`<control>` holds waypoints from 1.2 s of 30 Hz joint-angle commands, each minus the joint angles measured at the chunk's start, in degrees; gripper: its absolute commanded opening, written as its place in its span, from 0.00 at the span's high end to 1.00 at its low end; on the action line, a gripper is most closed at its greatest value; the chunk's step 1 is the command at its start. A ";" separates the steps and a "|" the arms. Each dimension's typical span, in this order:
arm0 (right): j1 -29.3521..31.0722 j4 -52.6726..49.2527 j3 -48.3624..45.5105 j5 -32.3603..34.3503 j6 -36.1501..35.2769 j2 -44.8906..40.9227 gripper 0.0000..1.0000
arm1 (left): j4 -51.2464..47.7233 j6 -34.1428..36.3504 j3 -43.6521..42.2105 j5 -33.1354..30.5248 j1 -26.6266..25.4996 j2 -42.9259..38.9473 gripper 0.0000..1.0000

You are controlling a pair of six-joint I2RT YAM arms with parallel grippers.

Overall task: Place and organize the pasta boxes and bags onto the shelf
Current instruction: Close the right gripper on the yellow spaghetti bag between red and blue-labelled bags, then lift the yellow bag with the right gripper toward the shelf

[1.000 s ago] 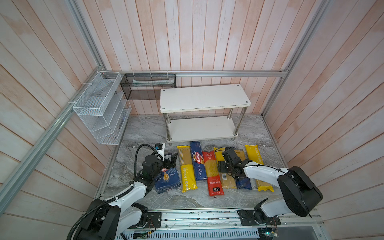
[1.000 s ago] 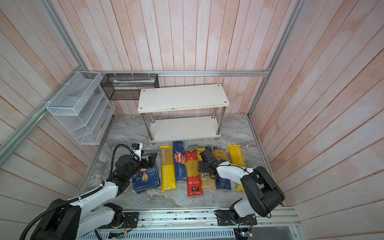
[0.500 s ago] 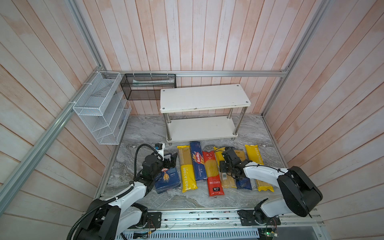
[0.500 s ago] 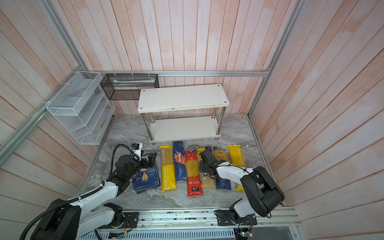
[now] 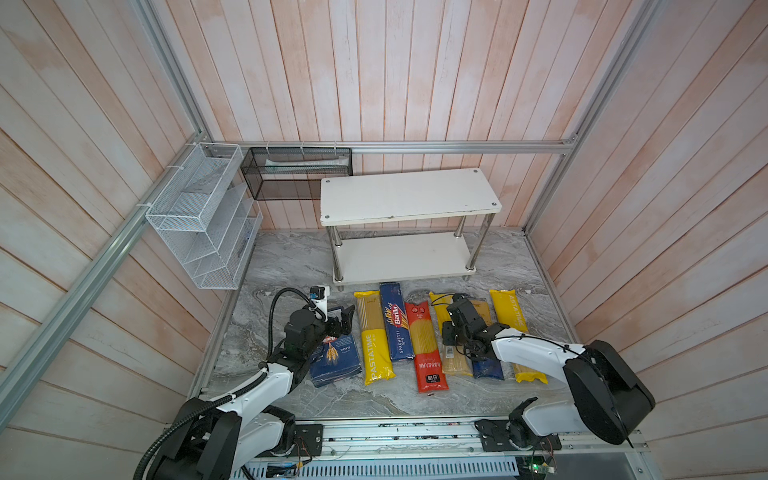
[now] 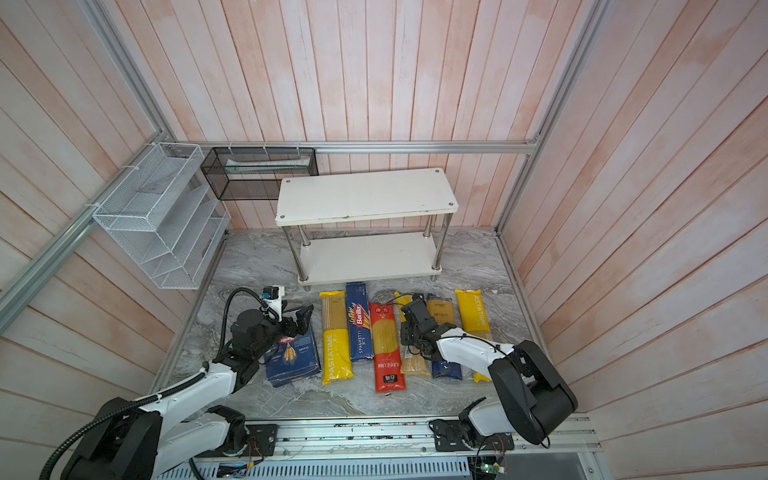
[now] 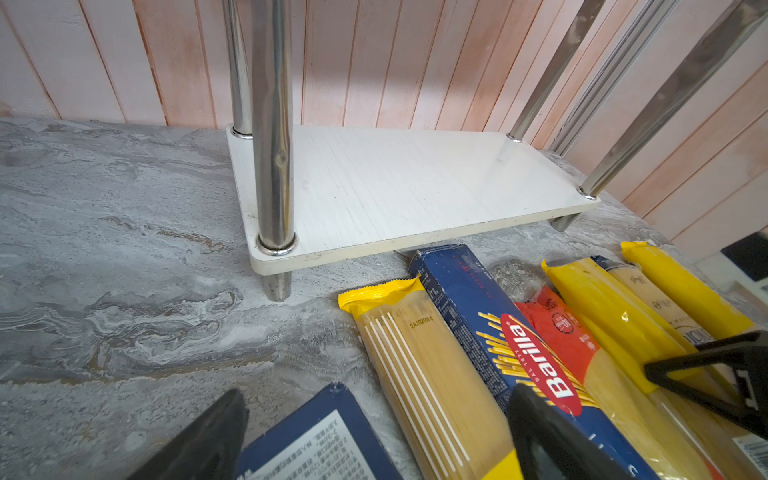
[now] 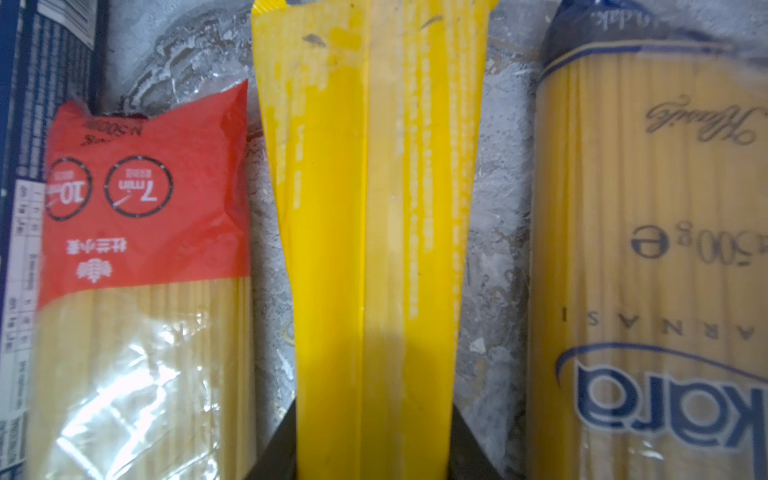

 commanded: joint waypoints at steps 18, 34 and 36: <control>0.42 -4.47 2.65 1.88 -2.13 -7.90 0.91 | 0.67 -0.08 0.80 0.63 -0.16 -0.31 0.00; -0.12 -7.66 7.14 4.08 -5.55 -15.42 0.94 | 0.63 0.07 0.78 0.72 -0.11 -0.22 0.00; -0.12 -8.31 7.75 4.21 -5.90 -16.76 0.94 | 0.63 0.15 0.87 0.72 -0.16 -0.05 0.00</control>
